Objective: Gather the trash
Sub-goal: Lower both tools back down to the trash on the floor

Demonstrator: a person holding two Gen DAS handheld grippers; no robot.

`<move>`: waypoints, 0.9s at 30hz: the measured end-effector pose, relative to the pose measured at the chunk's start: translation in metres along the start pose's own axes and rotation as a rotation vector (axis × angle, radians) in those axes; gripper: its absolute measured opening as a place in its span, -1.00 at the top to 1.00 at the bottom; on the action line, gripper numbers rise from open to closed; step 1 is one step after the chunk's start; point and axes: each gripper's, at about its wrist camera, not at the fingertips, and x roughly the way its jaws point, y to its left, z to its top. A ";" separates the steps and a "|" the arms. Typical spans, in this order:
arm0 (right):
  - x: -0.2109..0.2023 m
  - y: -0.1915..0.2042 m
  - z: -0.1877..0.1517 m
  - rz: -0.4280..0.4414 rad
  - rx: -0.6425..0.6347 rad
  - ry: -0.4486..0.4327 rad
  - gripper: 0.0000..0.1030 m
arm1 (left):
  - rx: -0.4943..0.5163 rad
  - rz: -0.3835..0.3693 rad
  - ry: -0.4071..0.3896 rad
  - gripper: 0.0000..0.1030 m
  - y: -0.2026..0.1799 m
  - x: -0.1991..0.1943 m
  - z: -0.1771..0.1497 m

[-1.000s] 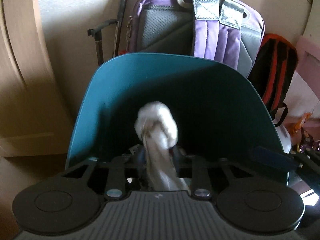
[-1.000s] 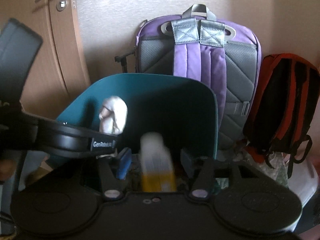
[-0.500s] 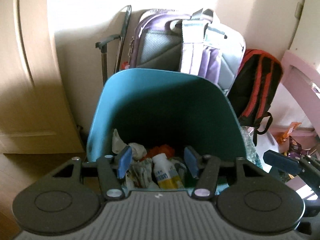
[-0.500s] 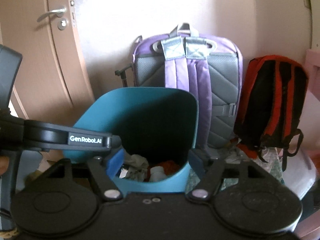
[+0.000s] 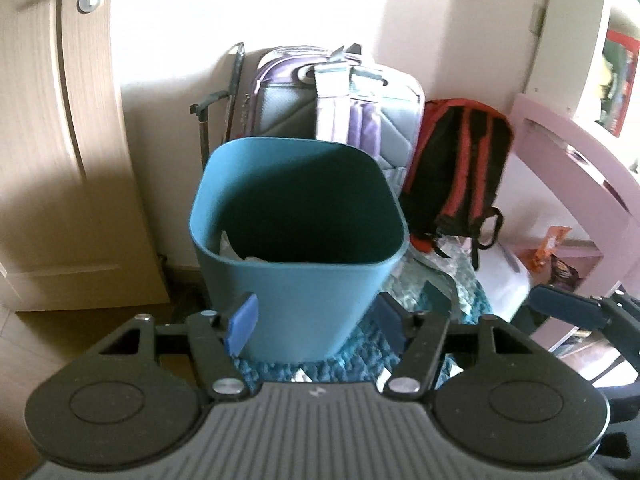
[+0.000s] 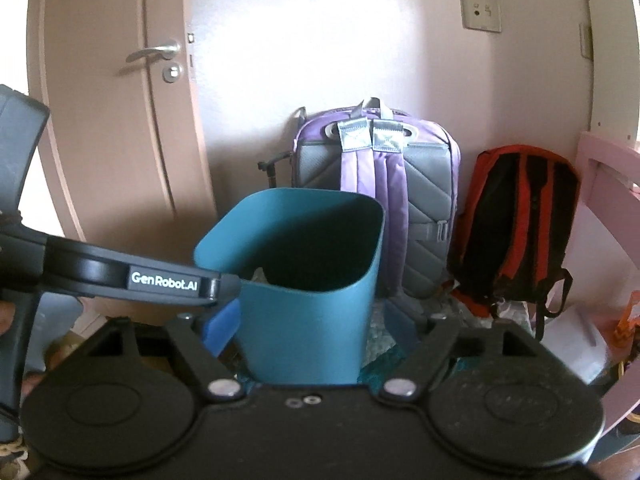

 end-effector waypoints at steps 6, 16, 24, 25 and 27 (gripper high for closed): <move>-0.033 0.000 -0.020 0.014 0.006 -0.009 -0.62 | 0.007 -0.003 -0.009 -0.42 -0.010 -0.026 -0.027; -0.049 -0.003 -0.064 0.029 -0.008 0.010 -0.81 | -0.002 -0.008 -0.016 -0.70 -0.014 -0.028 -0.067; -0.011 -0.019 -0.122 0.027 0.029 0.154 -0.93 | -0.046 0.004 0.110 -0.83 0.004 0.042 -0.122; -0.004 -0.022 -0.132 0.030 0.035 0.173 -0.93 | -0.055 0.001 0.133 -0.83 0.008 0.053 -0.130; 0.011 -0.030 -0.154 0.036 0.058 0.214 -0.93 | -0.066 0.004 0.182 -0.83 0.012 0.078 -0.149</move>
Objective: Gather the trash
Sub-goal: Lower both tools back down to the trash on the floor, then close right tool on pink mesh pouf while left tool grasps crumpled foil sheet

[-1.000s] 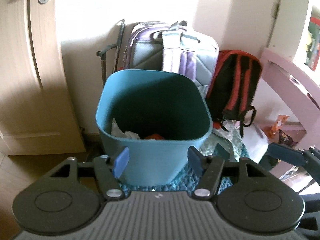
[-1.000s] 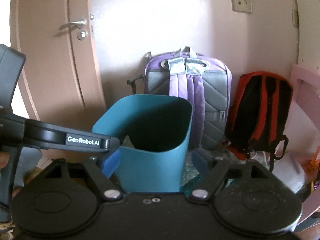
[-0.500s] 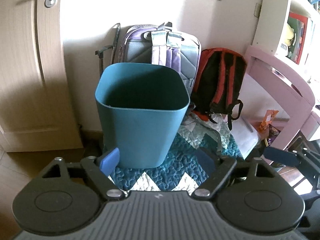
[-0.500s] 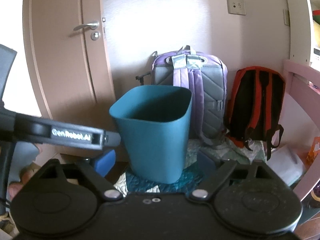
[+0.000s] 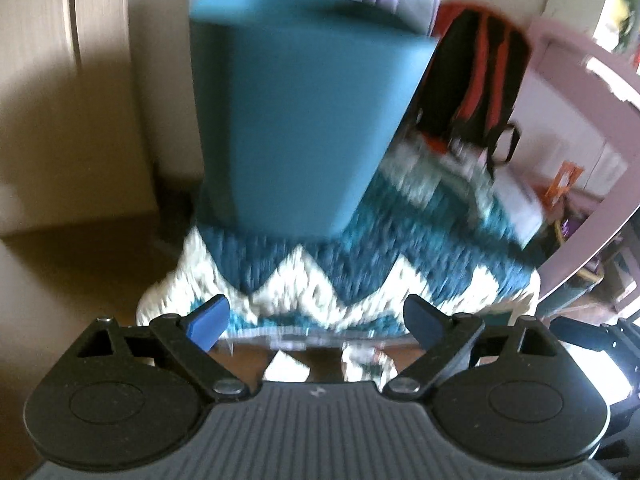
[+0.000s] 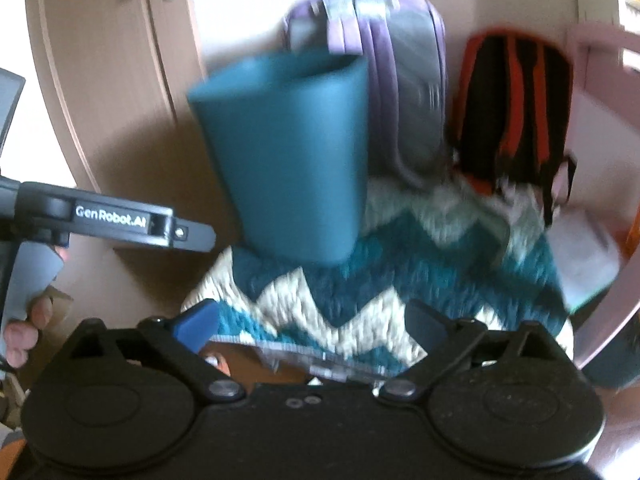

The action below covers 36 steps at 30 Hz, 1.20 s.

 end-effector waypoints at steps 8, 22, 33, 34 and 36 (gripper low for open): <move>0.087 -0.049 -0.080 -0.057 0.125 0.237 -0.93 | 0.022 0.015 0.213 -0.83 0.003 0.117 -0.061; 0.228 -0.138 -0.219 -0.231 0.551 0.672 -0.81 | 0.061 0.109 0.476 -0.83 0.024 0.318 -0.132; 0.310 -0.145 -0.290 -0.318 0.513 0.888 -0.74 | 0.100 0.129 0.610 -0.83 0.042 0.436 -0.176; 0.314 -0.145 -0.295 -0.317 0.514 0.898 -0.74 | 0.099 0.127 0.618 -0.83 0.044 0.444 -0.179; 0.324 -0.145 -0.304 -0.309 0.520 0.918 -0.70 | 0.103 0.132 0.634 -0.83 0.048 0.461 -0.186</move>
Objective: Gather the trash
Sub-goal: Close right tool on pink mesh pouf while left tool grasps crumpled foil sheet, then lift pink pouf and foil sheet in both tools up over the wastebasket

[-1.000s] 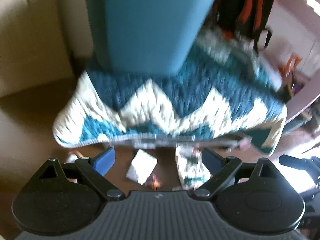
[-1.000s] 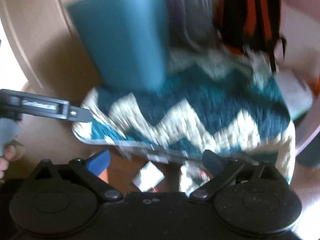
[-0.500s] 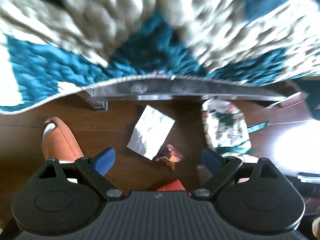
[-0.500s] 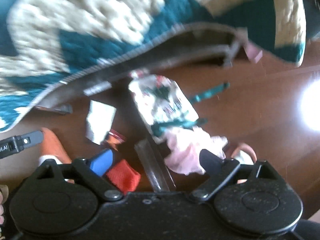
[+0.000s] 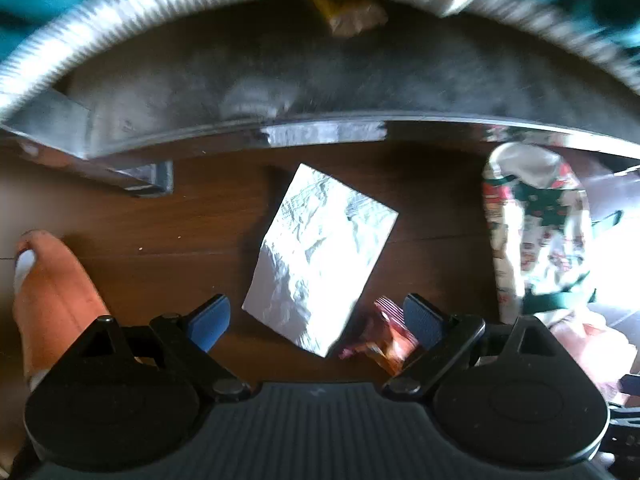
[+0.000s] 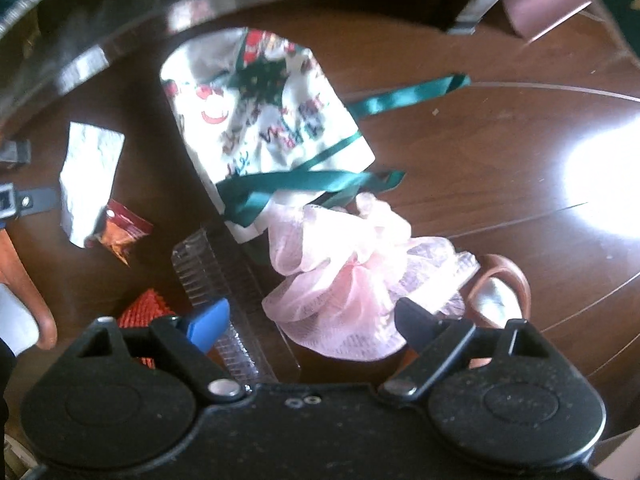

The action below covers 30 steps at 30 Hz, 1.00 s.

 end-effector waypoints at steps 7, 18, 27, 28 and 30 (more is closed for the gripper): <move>0.031 -0.007 0.009 -0.032 0.044 0.033 -0.70 | 0.029 0.007 0.026 -0.82 0.000 0.044 0.005; 0.055 -0.008 0.013 -0.068 0.043 0.061 -0.43 | 0.040 0.003 -0.003 -0.35 -0.004 0.061 -0.004; 0.062 -0.007 0.011 -0.132 0.007 0.063 0.22 | -0.006 -0.033 -0.031 0.66 -0.005 0.051 -0.007; 0.063 -0.007 0.010 -0.139 0.001 0.067 0.26 | -0.017 -0.043 -0.025 0.79 -0.003 0.052 -0.006; 0.065 -0.006 0.007 -0.148 -0.005 0.067 0.47 | -0.037 -0.051 -0.015 0.83 0.006 0.049 -0.004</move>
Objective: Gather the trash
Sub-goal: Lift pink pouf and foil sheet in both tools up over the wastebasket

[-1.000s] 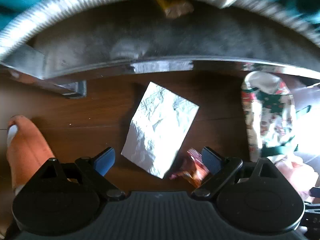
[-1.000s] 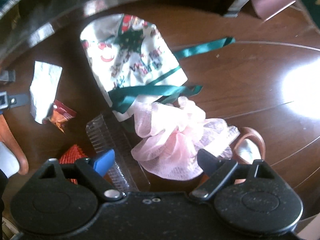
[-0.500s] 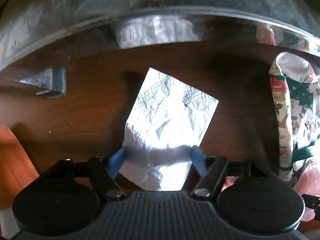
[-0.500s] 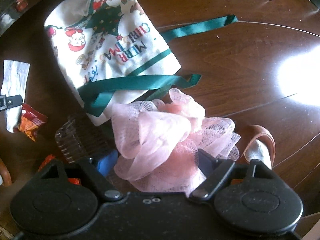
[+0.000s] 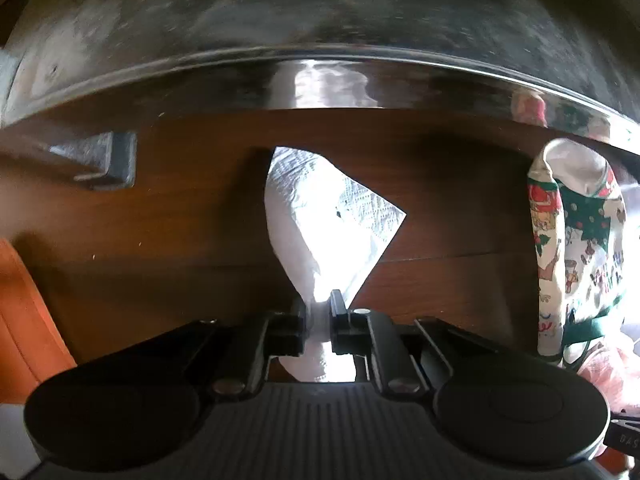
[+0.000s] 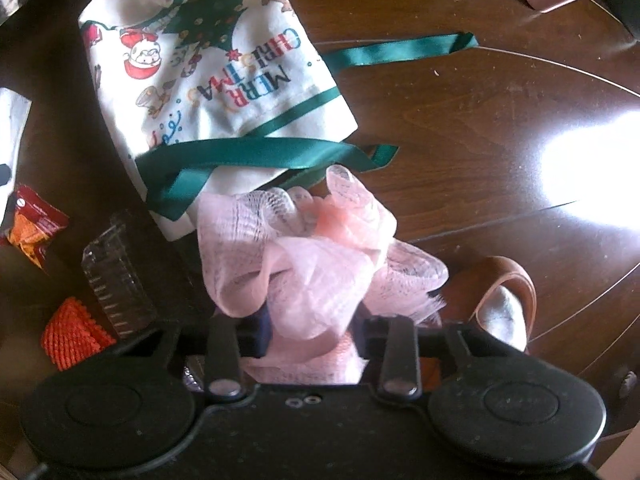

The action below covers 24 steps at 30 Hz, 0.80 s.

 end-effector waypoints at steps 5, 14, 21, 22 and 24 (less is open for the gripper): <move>-0.008 -0.001 0.001 0.001 -0.002 -0.018 0.78 | -0.029 0.025 0.019 0.85 0.004 -0.005 -0.001; -0.053 0.008 -0.016 0.017 -0.018 -0.068 0.83 | -0.046 0.044 -0.005 0.85 0.002 -0.071 -0.012; -0.124 0.008 -0.047 0.086 -0.017 -0.171 0.85 | -0.055 0.027 -0.071 0.85 -0.003 -0.144 -0.028; -0.137 0.006 -0.052 0.099 -0.018 -0.192 0.85 | -0.057 0.022 -0.086 0.85 -0.003 -0.157 -0.033; -0.153 0.001 -0.057 0.123 -0.017 -0.220 0.85 | -0.068 0.013 -0.117 0.85 -0.003 -0.180 -0.042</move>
